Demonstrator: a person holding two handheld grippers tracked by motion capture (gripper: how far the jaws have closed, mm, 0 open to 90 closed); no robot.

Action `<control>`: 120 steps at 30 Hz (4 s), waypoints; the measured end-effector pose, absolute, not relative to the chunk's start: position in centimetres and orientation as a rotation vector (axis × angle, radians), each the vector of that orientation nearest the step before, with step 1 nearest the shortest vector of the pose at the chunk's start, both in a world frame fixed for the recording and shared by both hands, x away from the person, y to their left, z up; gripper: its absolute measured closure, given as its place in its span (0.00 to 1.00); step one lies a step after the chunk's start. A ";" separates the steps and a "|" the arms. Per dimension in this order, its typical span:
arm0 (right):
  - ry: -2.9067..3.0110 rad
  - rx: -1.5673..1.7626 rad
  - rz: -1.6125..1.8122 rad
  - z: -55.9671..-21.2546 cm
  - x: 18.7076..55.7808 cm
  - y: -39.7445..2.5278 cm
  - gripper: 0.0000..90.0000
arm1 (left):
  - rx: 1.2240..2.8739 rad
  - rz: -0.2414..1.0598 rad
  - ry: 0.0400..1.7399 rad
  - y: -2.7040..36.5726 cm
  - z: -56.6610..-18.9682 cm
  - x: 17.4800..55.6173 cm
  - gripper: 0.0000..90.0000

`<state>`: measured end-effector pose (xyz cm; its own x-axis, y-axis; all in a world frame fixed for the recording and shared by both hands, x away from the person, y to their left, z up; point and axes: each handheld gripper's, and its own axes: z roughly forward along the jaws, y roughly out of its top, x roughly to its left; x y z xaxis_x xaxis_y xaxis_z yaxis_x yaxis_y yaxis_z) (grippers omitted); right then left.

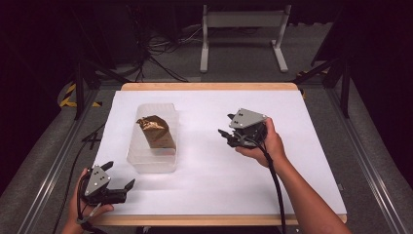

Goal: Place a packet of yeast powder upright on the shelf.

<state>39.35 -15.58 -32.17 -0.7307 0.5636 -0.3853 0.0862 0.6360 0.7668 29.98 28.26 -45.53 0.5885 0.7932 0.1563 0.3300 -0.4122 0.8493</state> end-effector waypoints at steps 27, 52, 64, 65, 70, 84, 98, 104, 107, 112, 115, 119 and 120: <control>2.208 0.629 0.806 -35.1 37.1 -21.6 0.26 | 2.002 0.715 0.895 28.1 -45.6 29.9 0.07; 2.139 0.806 0.787 -38.2 33.0 -30.2 0.15 | 2.012 0.717 0.901 27.9 -45.6 29.9 0.07; 2.085 0.838 0.857 -39.3 31.1 -33.5 0.12 | 2.016 0.719 0.907 27.8 -45.6 30.0 0.07; 2.083 0.839 0.864 -39.4 31.0 -33.7 0.12 | 2.016 0.719 0.907 27.8 -45.6 30.0 0.07; 2.057 0.872 0.880 -40.0 30.4 -34.6 0.11 | 2.017 0.722 0.907 27.8 -45.6 30.0 0.07; 1.950 0.967 1.004 -41.5 28.7 -37.1 0.10 | 2.012 0.721 0.906 27.8 -45.6 30.1 0.07; 1.833 1.078 1.050 -42.9 27.0 -38.7 0.08 | 1.968 0.729 0.918 28.2 -45.3 30.2 0.06; 1.828 1.086 1.054 -43.1 26.8 -38.6 0.09 | 1.965 0.738 0.906 28.0 -45.1 30.2 0.06; 1.820 1.102 1.045 -43.3 26.6 -38.6 0.08 | 1.969 0.735 0.899 27.9 -45.2 30.3 0.06; 1.826 1.094 1.037 -43.3 26.2 -38.3 0.08 | 1.970 0.729 0.889 27.8 -45.2 30.6 0.06; 1.825 1.092 1.022 -43.2 26.0 -38.3 0.09 | 1.969 0.727 0.886 27.7 -45.2 30.7 0.06; 1.817 1.094 1.030 -43.1 26.0 -38.3 0.08 | 1.970 0.723 0.888 27.7 -45.2 30.8 0.06; 1.818 1.092 1.032 -43.1 26.0 -38.3 0.08 | 1.969 0.725 0.891 27.7 -45.2 30.9 0.06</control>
<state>25.98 -38.29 -43.09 -0.3421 0.9187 -0.1974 0.3012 0.3062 0.9031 30.86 27.68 -45.18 0.5807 0.7989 0.1567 0.3159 -0.3985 0.8610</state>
